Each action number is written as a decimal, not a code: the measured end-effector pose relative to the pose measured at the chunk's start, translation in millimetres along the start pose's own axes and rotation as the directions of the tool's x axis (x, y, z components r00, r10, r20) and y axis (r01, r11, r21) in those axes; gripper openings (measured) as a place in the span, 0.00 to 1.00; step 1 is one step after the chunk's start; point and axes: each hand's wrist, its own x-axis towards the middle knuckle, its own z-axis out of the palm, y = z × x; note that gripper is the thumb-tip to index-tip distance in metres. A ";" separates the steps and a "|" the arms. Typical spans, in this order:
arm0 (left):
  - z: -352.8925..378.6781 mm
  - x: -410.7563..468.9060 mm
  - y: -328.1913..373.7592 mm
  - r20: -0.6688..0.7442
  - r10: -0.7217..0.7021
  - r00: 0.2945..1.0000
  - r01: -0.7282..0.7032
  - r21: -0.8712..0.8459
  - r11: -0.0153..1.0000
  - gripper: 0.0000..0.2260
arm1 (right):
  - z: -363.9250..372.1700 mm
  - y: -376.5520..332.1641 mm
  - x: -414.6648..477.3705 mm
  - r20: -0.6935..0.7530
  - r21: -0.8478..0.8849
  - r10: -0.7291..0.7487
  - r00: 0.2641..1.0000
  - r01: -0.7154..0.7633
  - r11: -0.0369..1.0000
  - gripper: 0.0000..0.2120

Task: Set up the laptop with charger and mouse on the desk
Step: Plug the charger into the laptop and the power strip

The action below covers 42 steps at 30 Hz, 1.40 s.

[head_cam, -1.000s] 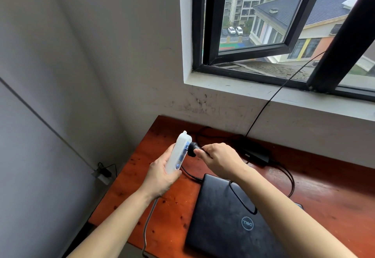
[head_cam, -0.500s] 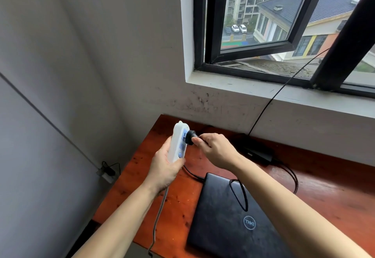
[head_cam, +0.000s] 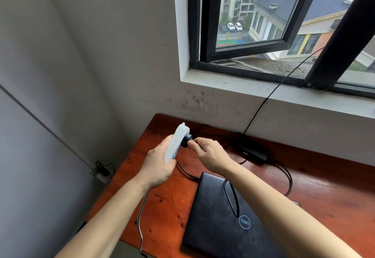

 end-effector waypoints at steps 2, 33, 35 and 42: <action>-0.2 0.8 -3.3 0.012 -0.010 1.000 0.010 0.006 1.000 0.31 | 4.3 2.8 1.5 0.020 0.005 0.006 1.000 -0.006 1.000 0.18; 44.4 56.0 -173.9 -0.173 -0.531 0.829 0.531 -0.053 0.846 0.29 | 90.8 130.0 72.2 0.174 0.903 0.780 0.601 -0.414 0.117 0.13; 48.6 63.1 -187.4 -0.152 -0.555 0.818 0.559 -0.020 0.829 0.30 | 89.9 141.9 95.8 0.063 0.940 0.830 0.555 -0.311 0.137 0.17; 80.5 73.7 -213.2 0.018 -0.559 0.829 0.552 0.140 0.822 0.35 | 106.3 165.6 133.0 0.105 0.854 0.855 0.508 -0.487 0.184 0.20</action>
